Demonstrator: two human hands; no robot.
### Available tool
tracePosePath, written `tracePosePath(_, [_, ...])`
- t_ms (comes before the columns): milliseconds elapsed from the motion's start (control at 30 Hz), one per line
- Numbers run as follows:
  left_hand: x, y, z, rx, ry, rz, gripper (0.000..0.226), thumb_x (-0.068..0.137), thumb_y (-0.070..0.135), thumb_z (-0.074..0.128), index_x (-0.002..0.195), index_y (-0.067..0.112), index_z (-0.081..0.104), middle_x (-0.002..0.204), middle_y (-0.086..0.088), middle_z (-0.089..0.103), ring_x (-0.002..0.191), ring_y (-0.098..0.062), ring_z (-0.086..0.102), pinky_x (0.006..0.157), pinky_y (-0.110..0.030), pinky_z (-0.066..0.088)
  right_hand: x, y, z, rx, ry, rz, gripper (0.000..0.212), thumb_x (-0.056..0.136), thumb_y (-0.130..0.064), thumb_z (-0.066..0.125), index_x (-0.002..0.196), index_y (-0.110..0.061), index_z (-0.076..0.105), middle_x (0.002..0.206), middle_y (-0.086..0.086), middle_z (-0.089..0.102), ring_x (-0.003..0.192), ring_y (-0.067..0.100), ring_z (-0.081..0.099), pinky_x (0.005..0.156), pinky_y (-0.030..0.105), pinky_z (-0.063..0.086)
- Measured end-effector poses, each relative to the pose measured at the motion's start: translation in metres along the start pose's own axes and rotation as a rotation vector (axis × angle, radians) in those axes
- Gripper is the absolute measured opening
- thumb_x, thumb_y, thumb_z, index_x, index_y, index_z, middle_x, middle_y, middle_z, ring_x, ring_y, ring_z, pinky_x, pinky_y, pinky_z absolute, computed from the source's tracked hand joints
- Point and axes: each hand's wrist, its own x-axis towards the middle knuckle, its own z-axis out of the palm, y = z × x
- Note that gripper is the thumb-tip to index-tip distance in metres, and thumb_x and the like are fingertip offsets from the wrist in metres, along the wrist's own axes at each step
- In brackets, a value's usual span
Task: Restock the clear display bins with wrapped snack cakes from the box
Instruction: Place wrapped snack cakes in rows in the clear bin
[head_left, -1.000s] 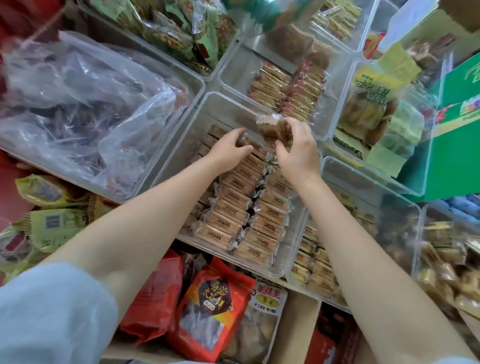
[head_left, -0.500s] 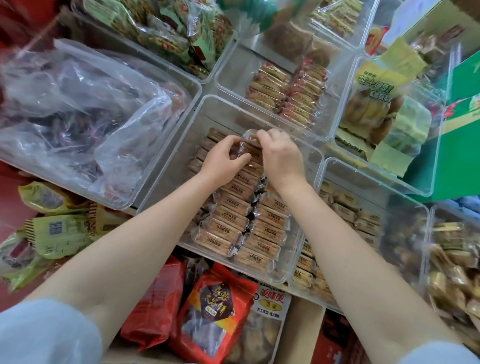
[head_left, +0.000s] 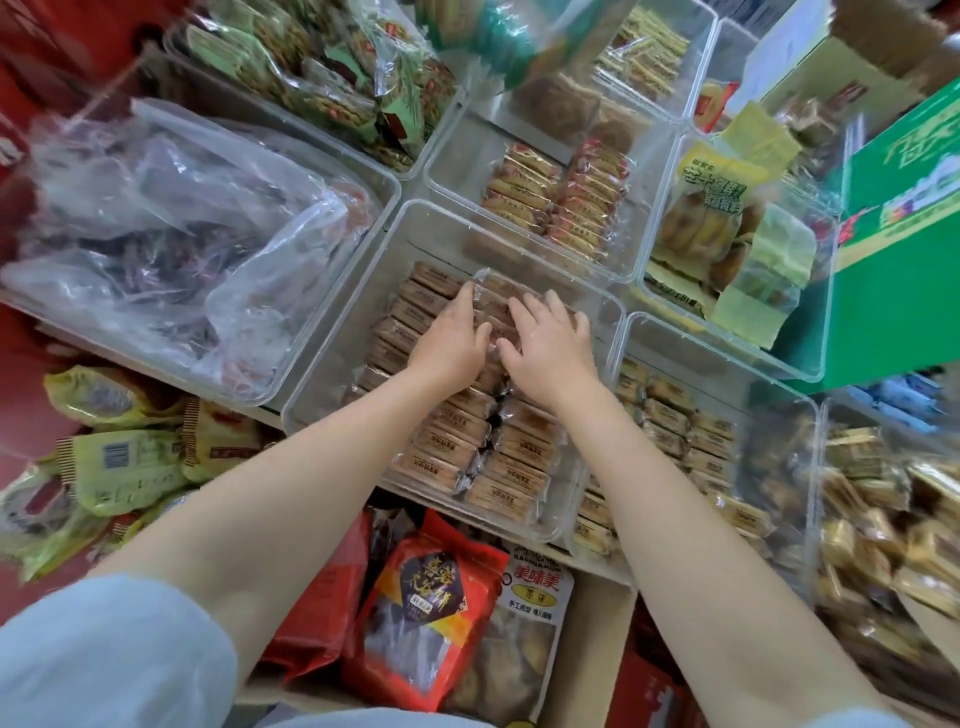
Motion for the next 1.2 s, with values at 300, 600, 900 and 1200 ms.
tracePosePath(300, [-0.118,0.066,0.014,0.062,0.016,0.230,0.041,0.101,0.022,0.054,0.140,0.010,0.053,0.136,-0.008,0.059,0.120,-0.021,0.055,0.100,-0.036,0.044,-0.212,0.057,-0.066,0.447,0.279,-0.008,0.022,0.102,-0.023,0.052,0.111,-0.018,0.072,0.094,-0.014,0.064,0.080,-0.013,0.054,0.070,0.006,0.038])
tracePosePath(600, [-0.305,0.166,0.173,-0.048,-0.546,0.418,0.028,0.102,0.029,0.055,0.128,0.026,0.062,0.127,0.009,0.062,0.110,-0.007,0.060,0.093,-0.025,0.048,-0.451,0.200,-0.047,0.512,0.658,0.364,0.023,0.101,-0.021,0.053,0.102,-0.012,0.073,0.081,0.001,0.070,0.075,0.016,0.064,0.071,0.038,0.051])
tracePosePath(900, [-0.411,0.237,0.300,-0.253,-0.438,0.356,0.088,0.095,0.035,0.067,0.160,0.036,0.006,0.166,0.018,0.010,0.152,-0.004,0.009,0.124,-0.035,0.015,-0.534,0.317,0.042,0.509,0.231,0.544,0.022,0.100,-0.024,0.054,0.112,-0.017,0.072,0.109,-0.002,0.070,0.101,0.014,0.063,0.086,0.026,0.049])
tracePosePath(1200, [-0.409,0.224,0.329,-0.517,-0.349,0.162,0.089,0.072,0.037,0.066,0.148,0.061,0.026,0.159,0.020,0.032,0.147,-0.005,0.031,0.118,-0.052,0.034,-0.469,0.402,0.175,0.297,-0.240,0.461,0.043,0.091,-0.037,0.064,0.126,-0.012,0.062,0.130,0.012,0.063,0.117,0.033,0.060,0.096,0.034,0.050])
